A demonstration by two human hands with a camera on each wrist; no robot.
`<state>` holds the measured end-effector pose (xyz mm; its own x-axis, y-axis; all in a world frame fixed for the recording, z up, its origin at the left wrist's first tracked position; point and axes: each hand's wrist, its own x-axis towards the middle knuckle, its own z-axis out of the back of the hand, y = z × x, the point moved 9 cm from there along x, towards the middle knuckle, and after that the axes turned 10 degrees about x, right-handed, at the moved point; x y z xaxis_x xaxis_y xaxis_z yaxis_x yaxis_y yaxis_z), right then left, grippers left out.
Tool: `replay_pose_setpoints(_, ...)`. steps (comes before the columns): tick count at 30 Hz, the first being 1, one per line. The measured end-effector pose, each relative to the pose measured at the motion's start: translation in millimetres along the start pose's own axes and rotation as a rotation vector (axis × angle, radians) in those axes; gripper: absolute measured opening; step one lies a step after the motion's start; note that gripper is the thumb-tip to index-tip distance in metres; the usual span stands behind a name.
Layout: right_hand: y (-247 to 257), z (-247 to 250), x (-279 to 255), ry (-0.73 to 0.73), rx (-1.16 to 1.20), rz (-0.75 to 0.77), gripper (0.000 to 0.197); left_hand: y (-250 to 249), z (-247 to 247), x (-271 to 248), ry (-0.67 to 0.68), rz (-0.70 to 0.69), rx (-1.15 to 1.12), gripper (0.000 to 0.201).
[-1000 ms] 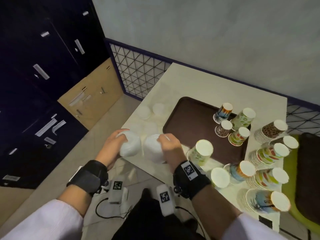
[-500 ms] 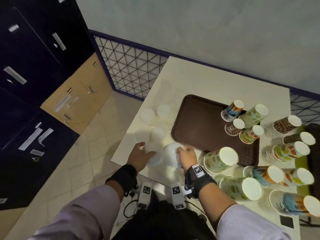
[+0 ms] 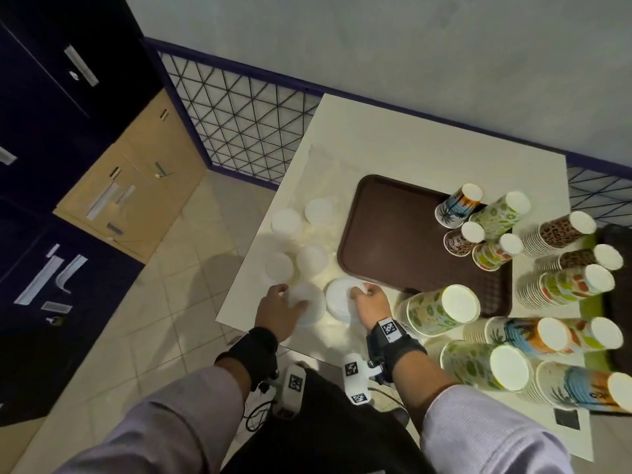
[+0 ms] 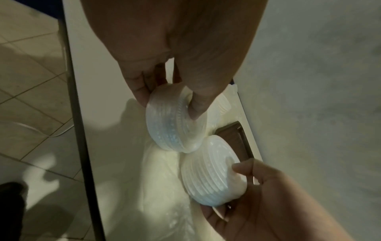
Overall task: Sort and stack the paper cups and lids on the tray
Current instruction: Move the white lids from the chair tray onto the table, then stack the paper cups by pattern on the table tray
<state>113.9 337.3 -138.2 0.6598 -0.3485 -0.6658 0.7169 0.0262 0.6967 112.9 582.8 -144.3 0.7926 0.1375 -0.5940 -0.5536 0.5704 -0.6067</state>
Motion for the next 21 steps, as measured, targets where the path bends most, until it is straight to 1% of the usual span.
replay_pose_setpoints(3, 5, 1, -1, -0.041, -0.182, 0.09, 0.05, -1, 2, 0, -0.023, 0.0, 0.093, 0.076)
replay_pose_setpoints(5, 6, 1, -2, -0.062, -0.245, 0.127, 0.054, 0, 2, -1, -0.041, 0.009, 0.123, 0.076)
replay_pose_setpoints(8, 8, 1, -5, -0.096, -0.304, 0.185, 0.05, -2, 2, -4, -0.057, 0.009, 0.13, 0.075)
replay_pose_setpoints(11, 8, -2, -6, -0.093, -0.385, 0.23, 0.048, -2, 3, -7, -0.063, 0.021, 0.147, 0.074)
replay_pose_setpoints(17, 10, -3, -8, -0.076, -0.411, 0.258, 0.045, 0, 8, -10, -0.064, 0.025, 0.116, 0.071)
replay_pose_setpoints(21, 20, -2, -22, -0.057, -0.421, 0.28, 0.05, -5, 20, -21, -0.088, 0.002, 0.073, 0.066)
